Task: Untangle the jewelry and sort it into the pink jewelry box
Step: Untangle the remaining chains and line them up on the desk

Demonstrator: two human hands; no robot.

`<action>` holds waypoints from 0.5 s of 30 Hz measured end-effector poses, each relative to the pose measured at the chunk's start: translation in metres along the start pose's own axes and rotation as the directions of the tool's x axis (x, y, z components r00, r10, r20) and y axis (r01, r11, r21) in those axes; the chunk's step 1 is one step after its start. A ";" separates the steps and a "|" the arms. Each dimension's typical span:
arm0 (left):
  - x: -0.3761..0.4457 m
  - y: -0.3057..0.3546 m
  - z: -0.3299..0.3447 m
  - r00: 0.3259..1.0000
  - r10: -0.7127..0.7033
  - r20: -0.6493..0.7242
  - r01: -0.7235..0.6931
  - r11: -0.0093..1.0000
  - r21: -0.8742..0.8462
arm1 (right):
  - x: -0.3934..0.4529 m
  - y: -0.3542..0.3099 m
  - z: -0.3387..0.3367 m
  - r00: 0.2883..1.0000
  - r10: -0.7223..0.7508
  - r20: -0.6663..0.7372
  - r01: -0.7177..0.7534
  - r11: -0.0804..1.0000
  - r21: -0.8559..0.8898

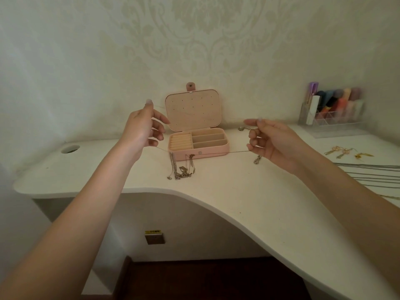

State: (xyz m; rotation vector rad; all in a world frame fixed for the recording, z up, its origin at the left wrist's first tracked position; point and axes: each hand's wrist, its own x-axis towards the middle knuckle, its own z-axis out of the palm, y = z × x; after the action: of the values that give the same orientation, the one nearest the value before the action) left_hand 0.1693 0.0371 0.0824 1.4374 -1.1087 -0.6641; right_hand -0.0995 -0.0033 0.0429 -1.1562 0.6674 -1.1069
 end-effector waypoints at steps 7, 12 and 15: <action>0.002 -0.002 -0.003 1.000 0.011 -0.016 -0.011 1.000 0.021 | 0.000 0.000 0.000 0.999 0.034 0.012 -0.034 0.999 -0.006; 0.001 -0.004 -0.004 1.000 -0.007 -0.022 0.008 1.000 0.015 | 0.001 0.003 -0.006 0.999 0.004 0.034 -0.001 0.996 -0.088; 0.000 -0.004 -0.005 1.000 -0.010 -0.020 0.010 1.000 0.002 | 0.001 0.004 -0.010 1.000 0.002 0.027 0.002 0.992 -0.127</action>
State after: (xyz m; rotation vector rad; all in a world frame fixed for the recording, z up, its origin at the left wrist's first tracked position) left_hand 0.1742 0.0390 0.0795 1.4494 -1.0875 -0.6544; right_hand -0.1063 -0.0081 0.0363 -1.2781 0.7251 -1.0586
